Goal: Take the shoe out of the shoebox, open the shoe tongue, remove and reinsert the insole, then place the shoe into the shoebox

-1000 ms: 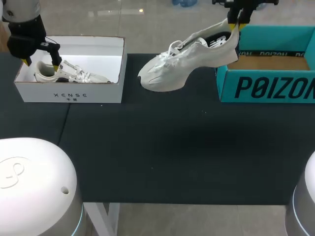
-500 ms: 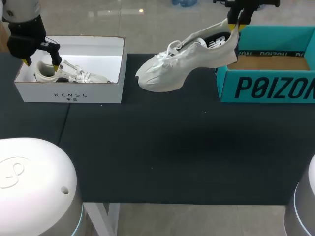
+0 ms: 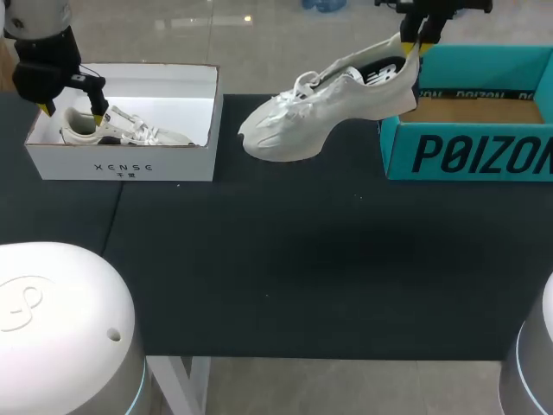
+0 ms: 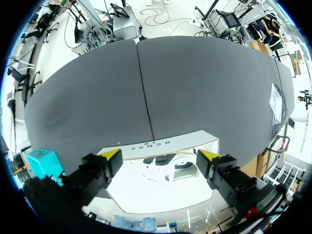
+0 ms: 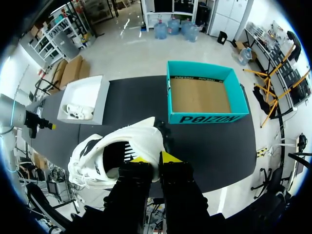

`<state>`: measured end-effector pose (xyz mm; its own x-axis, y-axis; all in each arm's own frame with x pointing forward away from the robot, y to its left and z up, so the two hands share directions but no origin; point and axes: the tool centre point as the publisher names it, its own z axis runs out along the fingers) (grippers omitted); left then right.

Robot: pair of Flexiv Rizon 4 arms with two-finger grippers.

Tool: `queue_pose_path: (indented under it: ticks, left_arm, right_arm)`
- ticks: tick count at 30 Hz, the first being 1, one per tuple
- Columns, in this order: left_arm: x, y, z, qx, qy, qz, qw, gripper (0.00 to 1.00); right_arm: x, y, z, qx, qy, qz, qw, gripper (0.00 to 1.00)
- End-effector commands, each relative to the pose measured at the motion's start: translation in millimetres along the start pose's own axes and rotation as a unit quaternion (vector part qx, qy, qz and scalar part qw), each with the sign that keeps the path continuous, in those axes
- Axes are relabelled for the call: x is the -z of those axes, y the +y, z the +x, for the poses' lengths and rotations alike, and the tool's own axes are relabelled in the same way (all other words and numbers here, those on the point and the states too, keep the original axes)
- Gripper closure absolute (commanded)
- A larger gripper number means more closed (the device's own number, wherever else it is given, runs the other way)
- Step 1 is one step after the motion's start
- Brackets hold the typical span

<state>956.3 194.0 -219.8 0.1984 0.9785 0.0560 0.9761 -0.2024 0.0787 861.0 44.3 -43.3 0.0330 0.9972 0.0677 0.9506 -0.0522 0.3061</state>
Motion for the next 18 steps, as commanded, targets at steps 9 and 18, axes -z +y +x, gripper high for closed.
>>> queue_pose_path:
  ticks: [9,18]
  left_arm:
    - [0.0,-0.6,0.2,-0.001,0.0,-0.001,1.0,0.0]
    - [0.0,-0.6,0.2,-0.001,0.0,-0.001,1.0,0.0]
  right_arm:
    - [16.9,-36.7,18.5,-0.06,-0.011,0.034,0.998,1.0]
    - [25.6,-57.6,14.4,-0.141,-0.032,0.043,0.989,1.0]
